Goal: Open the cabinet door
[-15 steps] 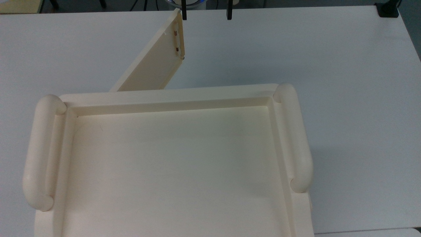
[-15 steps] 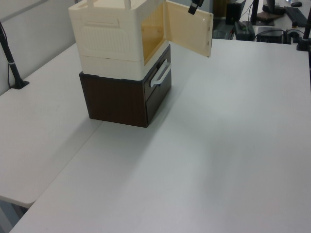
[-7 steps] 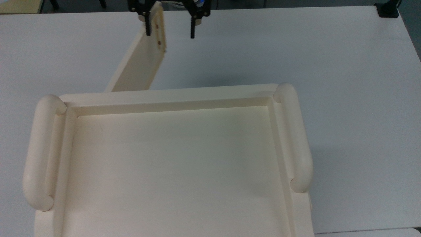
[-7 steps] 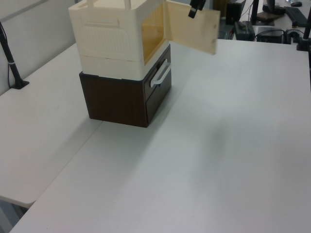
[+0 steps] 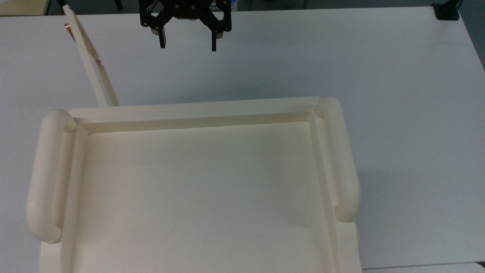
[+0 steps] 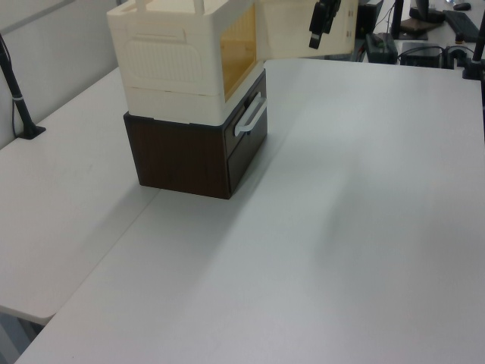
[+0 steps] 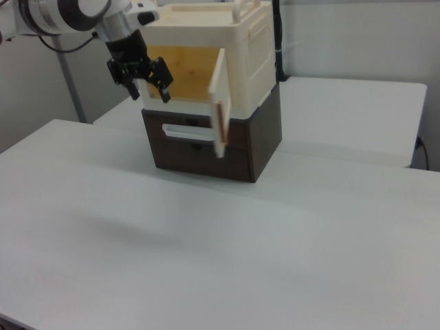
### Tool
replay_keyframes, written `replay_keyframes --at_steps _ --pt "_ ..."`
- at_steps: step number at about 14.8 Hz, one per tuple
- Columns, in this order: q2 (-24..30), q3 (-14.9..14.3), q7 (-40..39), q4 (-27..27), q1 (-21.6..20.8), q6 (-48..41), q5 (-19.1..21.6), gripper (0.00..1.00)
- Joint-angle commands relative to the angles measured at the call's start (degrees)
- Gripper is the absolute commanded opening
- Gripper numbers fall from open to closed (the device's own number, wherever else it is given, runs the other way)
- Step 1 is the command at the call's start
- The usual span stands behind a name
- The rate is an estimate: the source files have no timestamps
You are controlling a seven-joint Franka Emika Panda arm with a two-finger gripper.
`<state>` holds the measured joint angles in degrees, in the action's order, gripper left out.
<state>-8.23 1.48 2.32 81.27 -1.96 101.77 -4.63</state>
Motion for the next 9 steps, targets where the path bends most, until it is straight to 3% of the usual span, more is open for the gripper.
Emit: replay_keyframes --at_steps 1,9 --pt "1.4 -0.3 -1.4 2.8 -0.1 -3.9 0.5 1.0" --pt "2.4 -0.4 -4.2 4.7 1.3 -11.2 0.6 1.0"
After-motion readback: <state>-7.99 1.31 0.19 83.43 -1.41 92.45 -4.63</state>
